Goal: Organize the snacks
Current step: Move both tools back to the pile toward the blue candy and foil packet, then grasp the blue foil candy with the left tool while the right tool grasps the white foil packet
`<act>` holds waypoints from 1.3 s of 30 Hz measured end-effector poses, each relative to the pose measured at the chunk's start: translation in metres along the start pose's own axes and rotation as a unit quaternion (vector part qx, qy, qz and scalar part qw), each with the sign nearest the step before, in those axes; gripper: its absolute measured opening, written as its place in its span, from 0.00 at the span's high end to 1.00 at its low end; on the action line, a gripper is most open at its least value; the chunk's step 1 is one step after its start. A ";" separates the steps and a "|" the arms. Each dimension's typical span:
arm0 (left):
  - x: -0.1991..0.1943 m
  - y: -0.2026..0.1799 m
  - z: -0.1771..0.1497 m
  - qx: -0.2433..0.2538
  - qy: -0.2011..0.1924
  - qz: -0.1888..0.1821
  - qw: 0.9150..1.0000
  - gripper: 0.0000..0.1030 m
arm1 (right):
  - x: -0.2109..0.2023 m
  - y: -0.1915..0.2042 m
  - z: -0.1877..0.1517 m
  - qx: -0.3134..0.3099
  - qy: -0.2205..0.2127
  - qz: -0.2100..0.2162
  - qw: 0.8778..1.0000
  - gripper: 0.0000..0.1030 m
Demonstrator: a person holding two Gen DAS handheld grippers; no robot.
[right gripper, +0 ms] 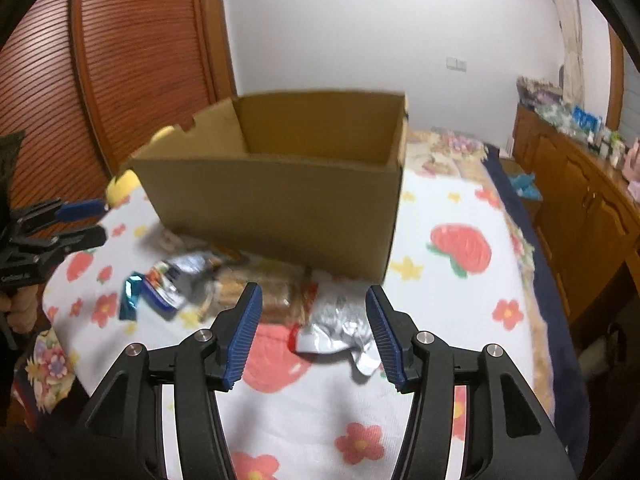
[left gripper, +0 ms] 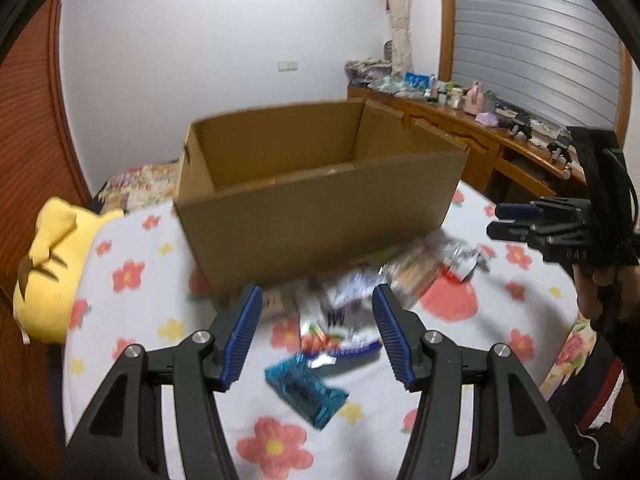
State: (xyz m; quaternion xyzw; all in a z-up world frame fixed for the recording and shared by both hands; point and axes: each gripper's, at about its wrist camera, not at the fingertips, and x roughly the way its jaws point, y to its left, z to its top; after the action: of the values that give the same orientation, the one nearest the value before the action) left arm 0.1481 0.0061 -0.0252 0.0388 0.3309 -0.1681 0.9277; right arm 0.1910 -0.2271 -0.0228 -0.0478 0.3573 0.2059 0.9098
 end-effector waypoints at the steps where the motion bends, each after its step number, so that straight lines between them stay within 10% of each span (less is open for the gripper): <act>1: 0.003 0.002 -0.006 -0.004 0.005 0.001 1.000 0.44 | 0.005 -0.004 -0.002 0.005 0.006 0.001 1.000 0.47; 25: 0.039 0.026 -0.061 -0.044 0.070 0.019 0.996 0.44 | 0.039 -0.005 -0.030 0.010 0.078 0.009 0.997 0.46; 39: 0.044 0.037 -0.059 -0.049 0.070 0.017 0.996 0.65 | 0.038 0.008 -0.032 -0.029 0.077 -0.013 0.997 0.39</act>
State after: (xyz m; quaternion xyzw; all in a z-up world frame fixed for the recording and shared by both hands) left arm 0.1568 0.0394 -0.1002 0.0108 0.4019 -0.1324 0.9060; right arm 0.1925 -0.2143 -0.0716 -0.0942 0.4195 0.2000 0.8804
